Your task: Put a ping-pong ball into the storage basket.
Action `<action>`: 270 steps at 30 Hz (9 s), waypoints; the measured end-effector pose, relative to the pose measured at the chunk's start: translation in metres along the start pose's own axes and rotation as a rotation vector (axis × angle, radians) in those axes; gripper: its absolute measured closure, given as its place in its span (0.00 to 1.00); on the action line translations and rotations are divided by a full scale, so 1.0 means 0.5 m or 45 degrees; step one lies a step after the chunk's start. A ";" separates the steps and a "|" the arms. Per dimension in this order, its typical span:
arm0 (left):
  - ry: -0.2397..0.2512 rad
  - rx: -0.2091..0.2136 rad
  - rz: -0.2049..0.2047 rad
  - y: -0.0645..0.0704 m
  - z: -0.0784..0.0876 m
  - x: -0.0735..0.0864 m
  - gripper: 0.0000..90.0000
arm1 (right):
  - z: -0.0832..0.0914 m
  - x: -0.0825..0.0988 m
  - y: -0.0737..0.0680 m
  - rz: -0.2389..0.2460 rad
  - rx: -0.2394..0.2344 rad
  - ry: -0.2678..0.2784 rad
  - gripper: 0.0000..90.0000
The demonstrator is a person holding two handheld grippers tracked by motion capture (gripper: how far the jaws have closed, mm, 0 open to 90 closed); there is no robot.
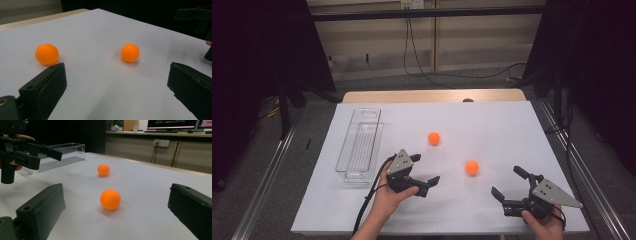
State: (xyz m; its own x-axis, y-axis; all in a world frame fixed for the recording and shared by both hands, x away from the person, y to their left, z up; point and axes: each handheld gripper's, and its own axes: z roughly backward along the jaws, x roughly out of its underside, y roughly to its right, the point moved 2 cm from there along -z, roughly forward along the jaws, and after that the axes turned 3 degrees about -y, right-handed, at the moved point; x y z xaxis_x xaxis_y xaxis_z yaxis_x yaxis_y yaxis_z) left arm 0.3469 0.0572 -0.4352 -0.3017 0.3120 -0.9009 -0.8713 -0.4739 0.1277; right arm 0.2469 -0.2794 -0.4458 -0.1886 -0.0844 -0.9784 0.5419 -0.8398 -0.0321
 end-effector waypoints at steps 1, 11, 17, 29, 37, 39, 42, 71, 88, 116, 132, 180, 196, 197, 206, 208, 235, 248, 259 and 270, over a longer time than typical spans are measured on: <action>0.000 0.000 0.000 0.000 0.000 0.000 0.03 | 0.000 0.000 0.000 0.000 0.000 0.000 0.00; -0.001 0.005 0.002 0.004 -0.007 -0.003 0.03 | 0.000 -0.001 0.000 -0.002 0.000 0.001 0.00; -0.009 0.006 -0.001 0.005 -0.011 -0.004 0.03 | 0.000 -0.001 -0.001 -0.001 -0.003 0.002 0.01; -0.015 0.019 -0.004 0.009 -0.022 -0.006 0.03 | 0.001 -0.001 0.000 0.001 -0.003 0.004 0.01; -0.019 0.031 -0.010 0.011 -0.029 -0.008 0.03 | 0.000 -0.001 0.000 0.003 -0.005 0.002 0.01; -0.020 0.035 -0.005 0.012 -0.030 -0.008 0.03 | 0.000 -0.001 0.000 0.003 -0.006 0.001 0.01; -0.019 0.038 -0.006 0.014 -0.035 -0.009 0.03 | 0.000 -0.001 0.000 0.001 -0.005 -0.001 0.01; -0.027 0.056 -0.008 0.021 -0.054 -0.014 0.03 | 0.000 -0.001 0.001 0.004 -0.004 0.004 0.01; -0.044 0.065 -0.012 0.023 -0.062 -0.013 0.03 | 0.001 -0.002 -0.001 0.010 -0.009 0.008 0.01; -0.056 0.089 -0.018 0.031 -0.082 -0.022 0.03 | 0.002 -0.003 0.000 0.008 -0.007 0.009 0.01; -0.073 0.091 -0.018 0.033 -0.096 -0.022 0.03 | 0.003 -0.003 0.000 0.007 -0.009 0.013 0.01; -0.121 0.061 -0.002 0.040 -0.143 -0.030 0.02 | 0.004 -0.004 0.001 0.009 -0.010 0.014 0.01; -0.144 0.064 -0.026 0.044 -0.168 -0.031 0.04 | 0.004 -0.004 0.002 0.008 -0.011 0.013 0.01; -0.149 0.061 -0.029 0.045 -0.169 -0.031 0.04 | 0.004 -0.004 0.002 0.007 -0.010 0.013 0.01; -0.151 0.059 -0.019 0.044 -0.181 -0.034 0.04 | 0.004 -0.004 0.002 0.004 -0.012 0.014 0.01; -0.154 0.059 -0.023 0.045 -0.183 -0.035 0.04 | 0.003 -0.003 0.002 0.005 -0.012 0.013 0.01; -0.184 0.045 -0.020 0.040 -0.202 -0.035 0.06 | 0.004 -0.004 0.002 0.005 -0.012 0.015 0.01; -0.190 0.044 -0.017 0.040 -0.209 -0.036 0.06 | 0.004 -0.004 0.002 0.005 -0.012 0.015 0.01; -0.214 0.051 -0.024 0.047 -0.225 -0.042 0.07 | 0.004 -0.004 0.003 0.006 -0.012 0.016 0.01; -0.258 0.042 -0.026 0.045 -0.239 -0.042 0.10 | 0.004 -0.003 0.003 0.005 -0.014 0.014 0.01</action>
State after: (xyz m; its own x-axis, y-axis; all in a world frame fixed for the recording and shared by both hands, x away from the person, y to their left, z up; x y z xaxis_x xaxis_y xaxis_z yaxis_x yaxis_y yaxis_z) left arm 0.3797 -0.0587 -0.4631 -0.3528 0.4821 -0.8019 -0.8891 -0.4399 0.1268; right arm 0.2462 -0.2817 -0.4437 -0.1774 -0.0815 -0.9808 0.5513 -0.8337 -0.0304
